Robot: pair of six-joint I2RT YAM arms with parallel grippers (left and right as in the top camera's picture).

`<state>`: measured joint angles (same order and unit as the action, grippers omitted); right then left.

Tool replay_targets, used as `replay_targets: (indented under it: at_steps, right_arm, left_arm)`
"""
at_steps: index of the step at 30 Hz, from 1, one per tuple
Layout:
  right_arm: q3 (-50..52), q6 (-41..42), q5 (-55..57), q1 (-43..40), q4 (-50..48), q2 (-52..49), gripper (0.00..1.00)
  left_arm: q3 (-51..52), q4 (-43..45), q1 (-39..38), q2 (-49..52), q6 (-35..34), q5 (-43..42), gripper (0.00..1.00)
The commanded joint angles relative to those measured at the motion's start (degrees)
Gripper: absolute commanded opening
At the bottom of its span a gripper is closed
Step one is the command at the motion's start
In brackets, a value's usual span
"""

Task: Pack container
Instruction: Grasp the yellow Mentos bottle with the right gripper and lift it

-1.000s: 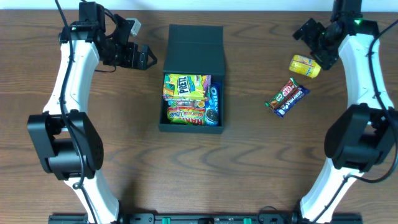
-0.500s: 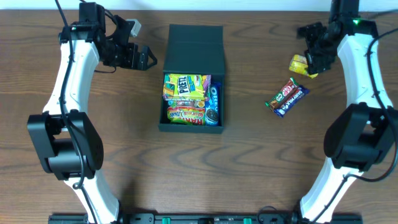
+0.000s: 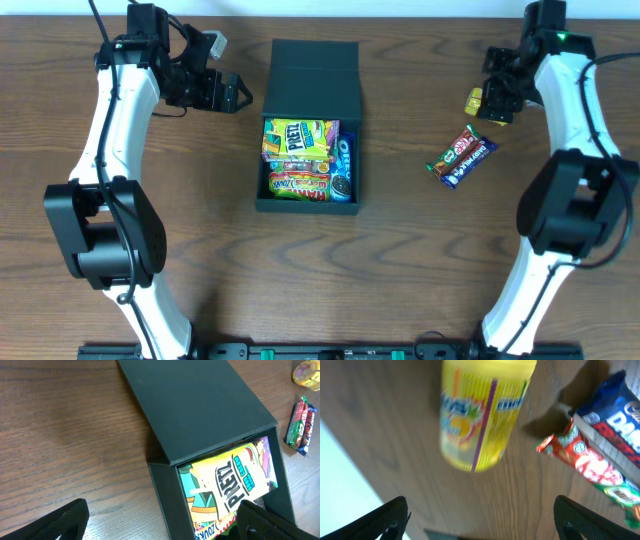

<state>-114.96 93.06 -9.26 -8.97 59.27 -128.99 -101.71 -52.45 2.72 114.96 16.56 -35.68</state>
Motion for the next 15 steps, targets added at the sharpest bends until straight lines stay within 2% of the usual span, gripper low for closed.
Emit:
replay_targets:
  at_steps: [1, 6, 15]
  right_arm:
    - [-5.6, 1.7, 0.3, -1.2, 1.7, -2.6, 0.92]
    - [-12.3, 1.6, 0.0, -1.9, 7.1, -7.6, 0.92]
    - [-12.6, 1.2, 0.5, -2.9, 7.8, -10.7, 0.88]
  left_arm:
    - [-1.3, 0.0, -0.1, -1.2, 0.7, 0.4, 0.96]
    - [-1.3, 0.0, -0.1, -1.2, 0.6, 0.3, 0.95]
    - [-1.3, 0.0, -0.1, -1.2, 0.6, 0.4, 0.96]
